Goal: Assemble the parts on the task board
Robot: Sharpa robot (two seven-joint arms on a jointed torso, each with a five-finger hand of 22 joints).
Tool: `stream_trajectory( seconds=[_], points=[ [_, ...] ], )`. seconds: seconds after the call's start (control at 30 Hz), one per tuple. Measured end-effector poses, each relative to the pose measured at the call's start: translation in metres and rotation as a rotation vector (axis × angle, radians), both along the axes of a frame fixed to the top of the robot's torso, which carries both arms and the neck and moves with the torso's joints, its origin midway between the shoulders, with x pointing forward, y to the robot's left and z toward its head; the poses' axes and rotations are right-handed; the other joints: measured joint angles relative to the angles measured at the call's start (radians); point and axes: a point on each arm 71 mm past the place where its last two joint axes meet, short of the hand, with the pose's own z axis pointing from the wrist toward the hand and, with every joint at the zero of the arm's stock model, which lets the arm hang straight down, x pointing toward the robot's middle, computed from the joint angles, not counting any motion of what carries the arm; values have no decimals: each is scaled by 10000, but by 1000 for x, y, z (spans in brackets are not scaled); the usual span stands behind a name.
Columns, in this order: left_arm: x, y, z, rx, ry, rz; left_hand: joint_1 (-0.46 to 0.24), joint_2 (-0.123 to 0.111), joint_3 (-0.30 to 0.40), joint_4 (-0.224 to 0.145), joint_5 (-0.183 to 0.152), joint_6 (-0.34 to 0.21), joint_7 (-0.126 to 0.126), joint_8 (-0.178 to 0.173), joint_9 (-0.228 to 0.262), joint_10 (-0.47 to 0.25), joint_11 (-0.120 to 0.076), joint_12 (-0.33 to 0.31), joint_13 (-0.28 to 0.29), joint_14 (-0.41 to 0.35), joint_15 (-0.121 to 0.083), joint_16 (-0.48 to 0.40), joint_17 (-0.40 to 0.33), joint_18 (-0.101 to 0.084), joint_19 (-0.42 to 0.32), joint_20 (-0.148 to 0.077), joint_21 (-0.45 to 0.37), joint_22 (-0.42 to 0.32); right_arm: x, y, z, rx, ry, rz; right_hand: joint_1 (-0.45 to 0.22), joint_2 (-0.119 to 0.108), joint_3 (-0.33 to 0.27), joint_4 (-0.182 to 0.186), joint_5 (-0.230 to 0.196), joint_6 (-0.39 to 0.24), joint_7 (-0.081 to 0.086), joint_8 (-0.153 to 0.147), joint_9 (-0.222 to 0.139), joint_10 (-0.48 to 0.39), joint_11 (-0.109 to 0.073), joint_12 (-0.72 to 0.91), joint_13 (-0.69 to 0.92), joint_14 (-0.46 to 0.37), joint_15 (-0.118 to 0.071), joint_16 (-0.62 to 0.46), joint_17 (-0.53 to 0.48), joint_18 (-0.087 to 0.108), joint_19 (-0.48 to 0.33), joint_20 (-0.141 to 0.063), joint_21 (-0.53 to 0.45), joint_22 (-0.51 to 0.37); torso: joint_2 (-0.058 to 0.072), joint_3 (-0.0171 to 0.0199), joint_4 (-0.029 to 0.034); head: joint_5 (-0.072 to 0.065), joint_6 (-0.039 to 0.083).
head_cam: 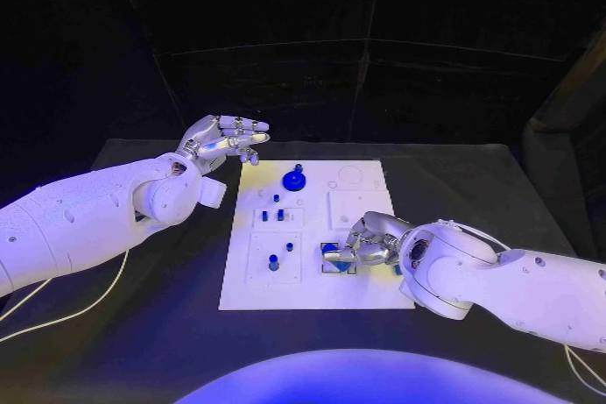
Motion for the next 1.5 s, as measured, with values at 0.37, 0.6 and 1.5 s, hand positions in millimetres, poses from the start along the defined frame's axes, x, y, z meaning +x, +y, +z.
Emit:
stream_trajectory(
  seconds=[0.37,0.6,1.5],
  points=[
    [0,0,0,4,0,8,0,0,0,0,0,0,0,0,0,0,0,0,1,0,0,0,1,0,0,0,0,1,-5,2,3,20,-76,346,209,464,26,-26,423,169,-73,38,69,211,-69,145,206,37,-37,88,44,0,68,-68,42,115,0,1,-1,0,-7],
    [0,0,0,6,3,9,0,0,0,0,0,0,0,0,0,0,0,0,1,0,0,0,1,0,0,0,0,2,-4,1,3,-106,-84,458,765,729,15,-108,1058,234,-78,-22,107,216,-74,145,215,37,-37,87,43,1,90,-90,42,146,1,-6,10,-14,-18],
    [0,1,0,19,22,19,0,0,0,0,0,0,0,-1,0,0,0,0,3,0,0,0,2,0,0,0,0,3,4,-2,1,-1028,-818,853,3126,927,44,-1346,1132,494,-140,-168,184,354,-139,-5,296,38,-109,121,40,1,104,-104,42,202,4,-6,6,-35,-58]
  ],
)
